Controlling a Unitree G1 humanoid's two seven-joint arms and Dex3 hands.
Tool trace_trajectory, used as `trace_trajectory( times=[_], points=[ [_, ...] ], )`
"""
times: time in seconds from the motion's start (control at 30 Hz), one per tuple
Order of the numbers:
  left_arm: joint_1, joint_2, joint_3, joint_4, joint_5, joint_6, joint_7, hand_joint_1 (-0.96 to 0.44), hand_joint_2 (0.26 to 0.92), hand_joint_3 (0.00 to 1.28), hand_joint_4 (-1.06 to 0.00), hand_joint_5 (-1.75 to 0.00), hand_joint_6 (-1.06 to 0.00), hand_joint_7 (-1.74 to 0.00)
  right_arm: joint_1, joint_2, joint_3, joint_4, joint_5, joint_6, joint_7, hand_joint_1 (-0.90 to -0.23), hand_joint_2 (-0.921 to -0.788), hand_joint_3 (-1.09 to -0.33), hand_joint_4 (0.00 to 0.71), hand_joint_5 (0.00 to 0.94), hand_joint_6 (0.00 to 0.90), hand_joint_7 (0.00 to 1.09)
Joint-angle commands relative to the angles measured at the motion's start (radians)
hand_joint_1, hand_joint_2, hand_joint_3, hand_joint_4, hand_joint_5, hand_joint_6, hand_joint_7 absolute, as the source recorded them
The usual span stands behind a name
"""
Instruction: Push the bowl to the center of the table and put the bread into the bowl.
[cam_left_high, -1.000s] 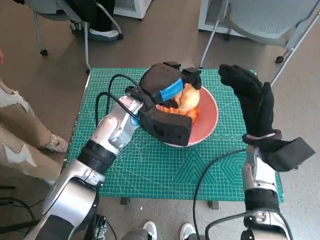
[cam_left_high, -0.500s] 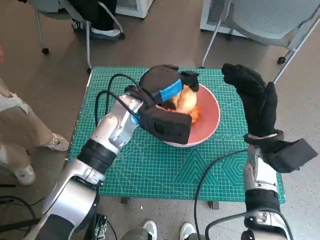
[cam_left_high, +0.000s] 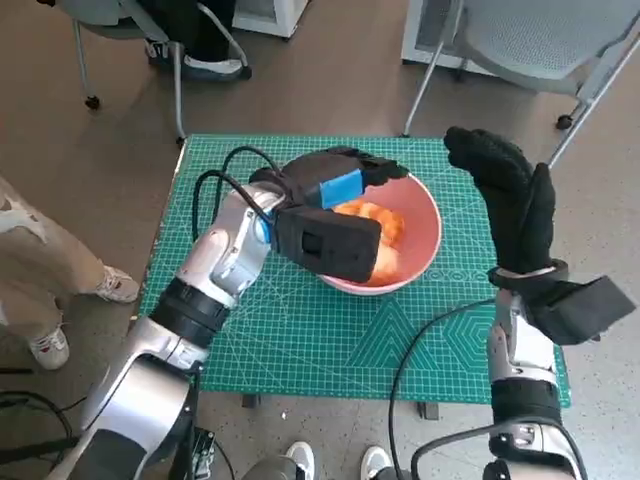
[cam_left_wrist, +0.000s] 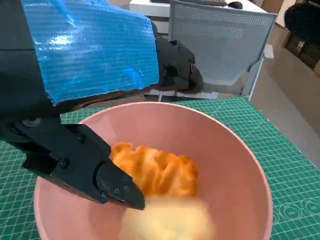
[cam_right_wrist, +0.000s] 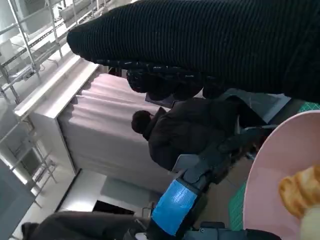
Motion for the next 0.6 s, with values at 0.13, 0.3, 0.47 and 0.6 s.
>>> trace_trajectory(
  times=[0.13, 0.3, 0.47, 0.6],
  points=[
    [0.026, 0.014, 0.028, -0.003, -0.026, -0.028, 0.021, -0.48, 0.768, 0.03, 0.00, 0.00, -0.16, -0.07, 0.012, -0.004, 0.006, 0.005, -0.011, 0.016, 0.004, -0.663, -0.921, -0.859, 0.164, 0.000, 0.000, 0.48],
    [0.051, 0.044, 0.071, -0.005, -0.054, -0.093, 0.066, -0.47, 0.769, 0.02, 0.00, 0.00, -0.16, -0.06, 0.008, -0.003, 0.010, -0.004, -0.008, 0.021, 0.006, -0.663, -0.921, -0.861, 0.164, 0.000, 0.000, 0.48],
    [0.128, 0.079, 0.211, -0.046, -0.191, -0.260, 0.151, -0.46, 0.805, 0.03, 0.00, 0.00, -0.15, -0.05, 0.007, -0.004, 0.017, -0.049, -0.001, 0.039, 0.007, -0.662, -0.921, -0.865, 0.163, 0.000, -0.001, 0.48],
    [0.184, 0.001, 0.362, 0.013, -0.455, -0.478, 0.126, -0.52, 0.872, 0.03, 0.00, 0.00, -0.14, -0.04, 0.005, -0.001, 0.024, -0.093, -0.002, 0.056, -0.001, -0.661, -0.921, -0.866, 0.162, 0.000, 0.000, 0.48]
  ],
)
